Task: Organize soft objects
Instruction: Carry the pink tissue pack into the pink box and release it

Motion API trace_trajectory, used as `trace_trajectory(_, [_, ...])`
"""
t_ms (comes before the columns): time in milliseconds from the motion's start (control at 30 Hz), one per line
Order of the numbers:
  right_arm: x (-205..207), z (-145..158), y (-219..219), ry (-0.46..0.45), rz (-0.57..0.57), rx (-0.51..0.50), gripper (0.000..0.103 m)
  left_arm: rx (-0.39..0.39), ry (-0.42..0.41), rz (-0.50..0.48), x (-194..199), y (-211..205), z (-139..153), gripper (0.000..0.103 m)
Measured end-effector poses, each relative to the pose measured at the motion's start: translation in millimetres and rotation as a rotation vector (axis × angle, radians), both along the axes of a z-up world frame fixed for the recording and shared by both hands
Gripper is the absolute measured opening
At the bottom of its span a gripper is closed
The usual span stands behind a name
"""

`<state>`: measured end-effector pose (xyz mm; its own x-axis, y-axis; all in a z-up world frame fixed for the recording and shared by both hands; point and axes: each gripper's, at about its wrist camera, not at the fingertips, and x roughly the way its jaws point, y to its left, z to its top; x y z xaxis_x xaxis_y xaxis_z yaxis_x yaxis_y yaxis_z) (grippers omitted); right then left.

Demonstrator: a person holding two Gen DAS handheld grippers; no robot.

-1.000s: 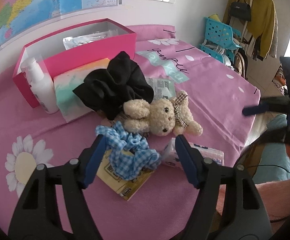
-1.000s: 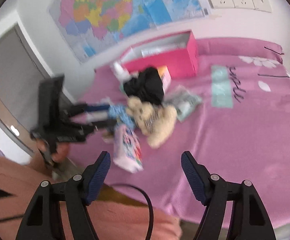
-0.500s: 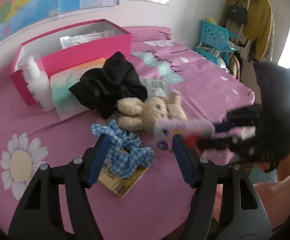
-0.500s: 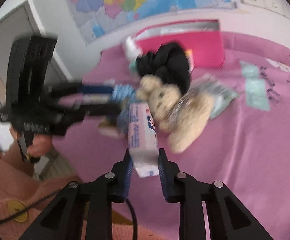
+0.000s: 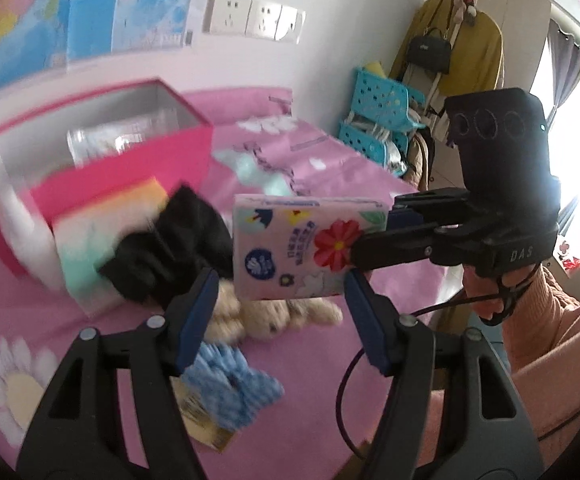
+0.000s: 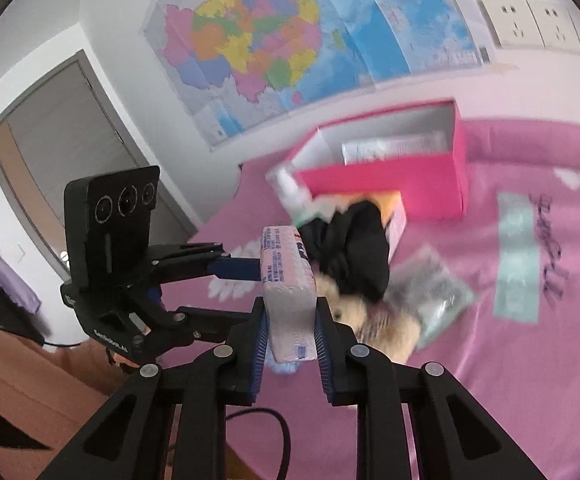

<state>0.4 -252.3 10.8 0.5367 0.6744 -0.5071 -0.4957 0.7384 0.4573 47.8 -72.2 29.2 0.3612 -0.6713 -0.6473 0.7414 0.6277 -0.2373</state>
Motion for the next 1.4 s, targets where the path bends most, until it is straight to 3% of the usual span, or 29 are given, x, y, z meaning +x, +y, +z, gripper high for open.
trace_trajectory(233, [51,32,-8,-0.047,0.031,0.029,0.022,0.005,-0.05,0.041,46,-5,27,0.064])
trace_trajectory(400, [97,40,-10,-0.048,0.034,0.049,0.022,0.004,-0.027,0.098,90,0,38,0.058])
trace_trajectory(667, [168,39,-12,-0.007,0.022,0.106,0.023,0.041,0.005,0.19,152,1,45,0.058])
trace_trajectory(933, [233,22,-22,0.078,-0.037,0.143,0.023,0.059,0.104,0.263,209,-6,27,0.055])
trace_trajectory(1100, [263,8,-21,0.125,-0.08,0.102,0.026,0.103,0.151,0.315,232,-17,12,0.053])
trace_trajectory(1233, [277,-3,-23,0.141,-0.232,-0.031,0.036,0.126,0.134,0.373,233,-16,9,0.053])
trace_trajectory(1400, [253,5,-24,0.041,-0.284,-0.086,0.047,0.147,0.054,0.401,212,-6,15,0.054])
